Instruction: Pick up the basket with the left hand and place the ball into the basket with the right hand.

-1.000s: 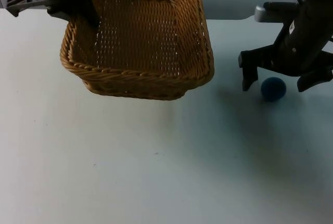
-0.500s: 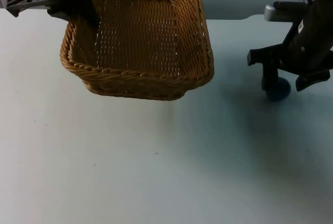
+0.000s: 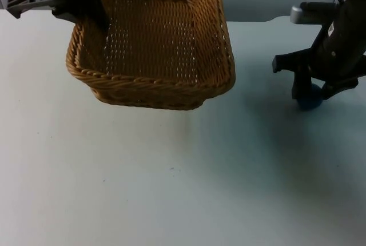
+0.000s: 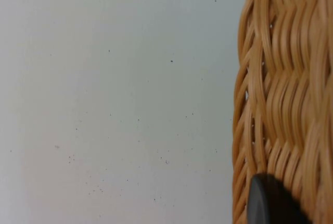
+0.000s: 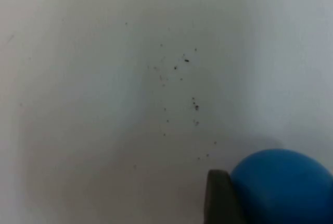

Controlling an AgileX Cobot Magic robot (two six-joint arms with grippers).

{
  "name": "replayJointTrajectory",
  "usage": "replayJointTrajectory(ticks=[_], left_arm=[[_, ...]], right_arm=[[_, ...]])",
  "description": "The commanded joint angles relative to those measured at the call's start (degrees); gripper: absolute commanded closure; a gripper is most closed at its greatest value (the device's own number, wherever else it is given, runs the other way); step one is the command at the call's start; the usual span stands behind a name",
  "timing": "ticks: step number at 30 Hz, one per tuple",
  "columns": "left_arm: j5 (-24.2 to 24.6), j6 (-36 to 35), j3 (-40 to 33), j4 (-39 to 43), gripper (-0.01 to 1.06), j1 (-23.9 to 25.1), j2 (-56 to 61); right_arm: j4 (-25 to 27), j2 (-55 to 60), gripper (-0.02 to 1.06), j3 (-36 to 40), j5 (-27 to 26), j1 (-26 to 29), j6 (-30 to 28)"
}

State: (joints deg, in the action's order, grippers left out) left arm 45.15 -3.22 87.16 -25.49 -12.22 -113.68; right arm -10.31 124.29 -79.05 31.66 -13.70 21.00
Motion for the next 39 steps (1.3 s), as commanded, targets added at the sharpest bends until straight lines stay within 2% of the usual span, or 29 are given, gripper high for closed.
replayJointTrajectory(ticks=[1, 2, 3, 11, 21, 23, 25, 27, 31, 39], left_arm=[[-0.33, -0.16, 0.04, -1.12, 1.05, -0.03, 0.48], [-0.33, -0.16, 0.04, -1.12, 1.05, -0.03, 0.48], [-0.33, -0.16, 0.04, -1.12, 1.05, -0.03, 0.48], [-0.33, -0.16, 0.04, -1.12, 1.05, -0.03, 0.48], [-0.45, -0.16, 0.04, -1.0, 1.05, -0.03, 0.48], [-0.8, -0.16, 0.04, -1.0, 1.05, -0.03, 0.48], [-1.2, -0.16, 0.04, -1.0, 1.05, -0.03, 0.48], [-1.3, -0.16, 0.04, -1.0, 1.05, -0.03, 0.48], [-1.3, -0.16, 0.04, -1.0, 1.05, -0.03, 0.48], [-1.29, 0.22, 0.04, -1.0, 1.05, -0.03, 0.48]], right_arm=[[0.05, 0.27, 0.98, 0.09, 1.26, -0.81, -0.49], [0.05, 0.27, 0.98, 0.09, 1.26, -0.81, -0.49], [0.05, -0.23, 1.05, 0.09, 1.4, -1.14, -0.46], [0.16, -6.75, 1.05, 0.09, 1.53, -3.02, 0.39], [-0.78, -23.72, 1.05, 0.09, 1.53, -9.33, -0.47], [-2.35, -27.2, 1.05, -0.44, 1.24, -11.35, -0.7], [-4.86, -30.87, 1.05, -0.69, -2.51, -14.06, -2.99], [-5.51, -31.69, 1.05, -1.13, -3.77, -15.15, -2.99], [-6.61, -32.08, 1.05, -4.65, -3.73, -17.82, -4.19], [-6.13, -30.04, 1.05, -8.43, -3.23, -21.31, -11.67]])
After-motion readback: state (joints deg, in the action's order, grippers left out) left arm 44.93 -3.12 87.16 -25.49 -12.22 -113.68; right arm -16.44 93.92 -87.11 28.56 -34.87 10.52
